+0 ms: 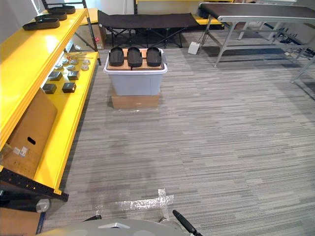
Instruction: Walk over and take three plastic housings, then place them on the shelf
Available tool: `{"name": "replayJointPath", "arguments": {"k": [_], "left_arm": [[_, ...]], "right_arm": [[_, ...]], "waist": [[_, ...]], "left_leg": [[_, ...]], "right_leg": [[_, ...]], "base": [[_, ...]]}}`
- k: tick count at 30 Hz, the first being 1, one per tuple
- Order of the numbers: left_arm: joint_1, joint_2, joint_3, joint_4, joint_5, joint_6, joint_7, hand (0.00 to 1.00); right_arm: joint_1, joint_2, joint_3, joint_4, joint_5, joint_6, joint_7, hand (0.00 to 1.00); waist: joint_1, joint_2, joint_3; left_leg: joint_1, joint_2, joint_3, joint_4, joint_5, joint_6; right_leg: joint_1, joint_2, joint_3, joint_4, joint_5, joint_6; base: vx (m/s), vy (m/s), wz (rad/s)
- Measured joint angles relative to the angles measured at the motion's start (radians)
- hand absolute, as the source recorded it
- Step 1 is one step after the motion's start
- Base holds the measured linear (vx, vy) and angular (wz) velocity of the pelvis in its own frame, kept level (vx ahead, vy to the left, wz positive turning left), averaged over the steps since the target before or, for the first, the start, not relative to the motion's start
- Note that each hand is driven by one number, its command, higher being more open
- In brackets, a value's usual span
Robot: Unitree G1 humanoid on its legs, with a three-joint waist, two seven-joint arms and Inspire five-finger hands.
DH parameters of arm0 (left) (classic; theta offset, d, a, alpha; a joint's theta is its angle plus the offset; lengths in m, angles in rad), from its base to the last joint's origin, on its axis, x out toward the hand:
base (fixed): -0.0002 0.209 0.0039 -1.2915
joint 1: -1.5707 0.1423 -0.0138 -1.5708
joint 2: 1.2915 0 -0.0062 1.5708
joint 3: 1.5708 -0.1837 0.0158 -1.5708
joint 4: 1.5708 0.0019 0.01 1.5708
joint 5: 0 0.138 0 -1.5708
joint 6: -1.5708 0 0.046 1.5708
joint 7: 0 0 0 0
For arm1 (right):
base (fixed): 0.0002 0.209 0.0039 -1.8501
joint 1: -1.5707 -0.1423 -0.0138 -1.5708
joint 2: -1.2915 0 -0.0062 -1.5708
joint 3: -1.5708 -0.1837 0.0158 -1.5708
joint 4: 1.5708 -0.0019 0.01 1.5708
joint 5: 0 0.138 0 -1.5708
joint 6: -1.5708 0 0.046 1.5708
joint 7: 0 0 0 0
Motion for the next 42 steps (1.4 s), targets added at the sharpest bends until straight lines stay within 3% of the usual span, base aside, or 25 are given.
{"name": "replayJointPath", "arguments": {"k": [4,9,13,16,20,22,23,24,25,26,27,28,29,31,32,33,35,36,37,38,40,41,42], "left_arm": [[-0.062,-0.005,-0.060,-0.049,-0.015,-0.078,-0.020,1.00],[-0.079,-0.043,-0.125,-0.232,-0.134,-0.122,-0.111,1.00],[-0.106,-0.061,-0.140,-0.256,-0.214,-0.134,-0.144,1.00],[-0.081,-0.066,-0.139,-0.255,-0.245,-0.160,-0.126,1.00],[-0.025,-0.075,-0.134,-0.253,-0.249,-0.195,-0.103,1.00],[0.018,-0.093,-0.114,-0.252,-0.249,-0.209,-0.093,1.00],[0.017,-0.096,-0.112,-0.251,-0.249,-0.213,-0.090,1.00],[0.021,-0.114,-0.111,-0.254,-0.250,-0.233,-0.091,1.00],[0.025,-0.126,-0.106,-0.254,-0.251,-0.246,-0.097,1.00],[0.027,-0.128,-0.104,-0.254,-0.251,-0.248,-0.100,1.00],[0.019,-0.121,-0.096,-0.253,-0.246,-0.248,-0.106,1.00],[0.018,-0.108,-0.096,-0.257,-0.236,-0.253,-0.112,1.00],[0.018,-0.101,-0.096,-0.257,-0.230,-0.256,-0.115,1.00],[0.010,-0.073,-0.095,-0.252,-0.228,-0.267,-0.114,1.00],[0.015,-0.067,-0.096,-0.241,-0.228,-0.266,-0.115,1.00],[0.015,-0.066,-0.097,-0.239,-0.228,-0.263,-0.116,1.00],[0.010,-0.062,-0.097,-0.240,-0.229,-0.244,-0.122,1.00],[0.011,-0.061,-0.097,-0.240,-0.229,-0.244,-0.122,1.00],[0.011,-0.060,-0.097,-0.240,-0.229,-0.245,-0.122,1.00],[0.011,-0.061,-0.098,-0.239,-0.229,-0.244,-0.120,1.00],[0.012,-0.070,-0.098,-0.238,-0.233,-0.240,-0.119,1.00],[0.013,-0.080,-0.100,-0.232,-0.235,-0.230,-0.118,1.00],[0.016,-0.086,-0.101,-0.226,-0.236,-0.226,-0.118,1.00]], "right_arm": [[-0.037,0.013,0.074,-0.089,-0.044,-0.080,0.000,1.00],[-0.128,0.037,0.101,-0.215,-0.033,-0.139,0.014,1.00],[-0.175,0.038,0.101,-0.247,0.019,-0.176,0.028,1.00],[-0.153,0.044,0.100,-0.255,0.088,-0.215,0.088,1.00],[-0.086,0.072,0.092,-0.248,0.167,-0.220,0.124,1.00],[-0.054,0.086,0.084,-0.231,0.178,-0.227,0.123,1.00],[-0.046,0.088,0.077,-0.228,0.178,-0.232,0.122,1.00],[-0.038,0.082,0.064,-0.227,0.185,-0.249,0.123,1.00],[-0.038,0.077,0.057,-0.227,0.209,-0.257,0.121,1.00],[-0.039,0.078,0.056,-0.227,0.223,-0.259,0.121,1.00],[-0.039,0.083,0.062,-0.227,0.240,-0.259,0.117,1.00],[-0.039,0.091,0.061,-0.230,0.248,-0.259,0.115,1.00],[-0.039,0.088,0.059,-0.229,0.253,-0.266,0.118,1.00],[-0.039,0.094,0.059,-0.219,0.262,-0.278,0.127,1.00],[-0.031,0.100,0.060,-0.223,0.262,-0.286,0.142,1.00],[-0.027,0.101,0.060,-0.224,0.261,-0.292,0.145,1.00],[-0.007,0.103,0.061,-0.224,0.249,-0.294,0.138,1.00],[0.010,0.107,0.064,-0.224,0.241,-0.290,0.127,1.00],[0.017,0.108,0.066,-0.223,0.241,-0.287,0.124,1.00],[0.029,0.105,0.066,-0.221,0.241,-0.281,0.121,1.00],[0.038,0.084,0.066,-0.221,0.241,-0.278,0.112,1.00],[0.037,0.061,0.067,-0.213,0.241,-0.277,0.104,1.00],[0.030,0.054,0.065,-0.202,0.241,-0.277,0.103,1.00]], "waist": [[-0.001,-0.011,0.004],[-0.012,-0.015,0.003],[-0.015,-0.011,0.002],[-0.020,-0.011,0.002],[-0.021,-0.011,0.001],[-0.022,-0.007,0.004],[-0.020,-0.013,0.011],[-0.020,0.025,0.008],[-0.014,0.038,0.015],[-0.010,0.038,0.020],[-0.006,0.014,0.037],[-0.002,0.002,0.051],[-0.005,0.001,0.061],[-0.010,-0.015,0.086],[-0.026,-0.013,0.087],[-0.028,-0.014,0.089],[-0.029,-0.022,0.094],[-0.034,-0.029,0.095],[-0.036,-0.034,0.098],[-0.043,-0.035,0.102],[-0.050,-0.005,0.101],[-0.047,0.036,0.087],[-0.045,0.052,0.075]], "left_leg": [[0.003,-0.009,0.012,-0.060,0.028,0.002],[0.002,-0.020,0.019,-0.067,0.036,0.005],[0.006,-0.022,0.031,-0.055,0.014,-0.030],[0.021,-0.020,0.059,-0.021,-0.012,-0.069],[0.020,-0.018,0.080,0.048,-0.020,-0.079],[-0.005,-0.004,0.083,0.159,-0.047,-0.090],[-0.012,-0.001,0.091,0.172,-0.076,-0.078],[-0.001,0.030,0.110,0.107,-0.054,-0.065],[0.027,0.027,0.118,0.092,-0.073,-0.032],[0.042,0.019,0.124,0.083,-0.081,-0.017],[0.060,-0.002,0.129,0.075,-0.084,-0.004],[0.083,-0.011,0.125,0.065,-0.093,0.020],[0.095,-0.012,0.120,0.061,-0.104,0.049],[0.125,0.001,0.117,0.064,-0.113,0.055],[0.133,0.028,0.106,0.064,-0.119,0.048],[0.133,0.035,0.103,0.063,-0.122,0.044],[0.142,0.042,0.098,0.062,-0.134,0.024],[0.149,0.033,0.091,0.066,-0.148,0.008],[0.159,0.028,0.086,0.067,-0.156,-0.002],[0.178,0.031,0.070,0.079,-0.184,-0.020],[0.186,0.072,0.062,0.131,-0.249,-0.060],[0.185,0.123,0.066,0.179,-0.280,-0.085],[0.167,0.142,0.066,0.224,-0.288,-0.096]], "right_leg": [[-0.013,0.000,0.002,-0.033,0.016,0.023],[-0.021,-0.009,-0.008,-0.043,0.022,0.032],[-0.015,-0.014,-0.015,-0.043,0.024,0.035],[0.012,-0.017,-0.015,-0.042,0.025,0.036],[0.032,-0.030,-0.014,-0.019,0.025,0.036],[0.042,-0.046,-0.017,0.041,0.024,0.036],[0.036,-0.055,-0.014,0.072,0.020,0.036],[-0.004,-0.051,-0.019,0.180,-0.012,0.045],[-0.045,-0.070,-0.014,0.291,-0.058,0.055],[-0.075,-0.095,-0.014,0.378,-0.085,0.060],[-0.150,-0.153,-0.010,0.565,-0.102,0.055],[-0.223,-0.201,-0.011,0.726,-0.075,0.016],[-0.257,-0.207,-0.012,0.797,-0.083,0.012],[-0.288,-0.179,0.016,0.809,-0.165,0.020],[-0.300,-0.112,0.013,0.697,-0.187,0.016],[-0.308,-0.086,0.015,0.630,-0.185,0.017],[-0.317,-0.020,0.030,0.359,-0.127,0.035],[-0.313,-0.007,0.051,0.250,-0.063,0.029],[-0.312,-0.007,0.064,0.223,-0.041,0.021],[-0.305,-0.006,0.079,0.241,0.016,-0.041],[-0.308,0.016,0.067,0.308,0.022,-0.084],[-0.301,0.058,0.055,0.320,-0.019,-0.109],[-0.299,0.076,0.049,0.319,-0.036,-0.119]], "base": [[0.01,0.031,-0.05],[0.06,0.034,0.00],[0.07,0.025,-0.02],[0.09,0.016,-0.08],[0.07,0.010,-0.01],[0.09,0.026,0.13],[0.02,0.055,0.24],[-0.02,0.075,0.08],[-0.01,0.087,-0.02],[0.02,0.082,-0.10],[0.01,0.060,-0.02],[0.02,0.057,0.01],[0.03,0.028,-0.01],[0.05,-0.007,0.06],[0.06,-0.040,0.16],[0.12,-0.071,0.18],[0.18,-0.115,0.12],[0.22,-0.150,0.15],[0.26,-0.184,0.25],[0.29,-0.200,0.27],[0.31,-0.215,0.17],[0.29,-0.184,0.00],[0.45,-0.284,-0.04]]}}
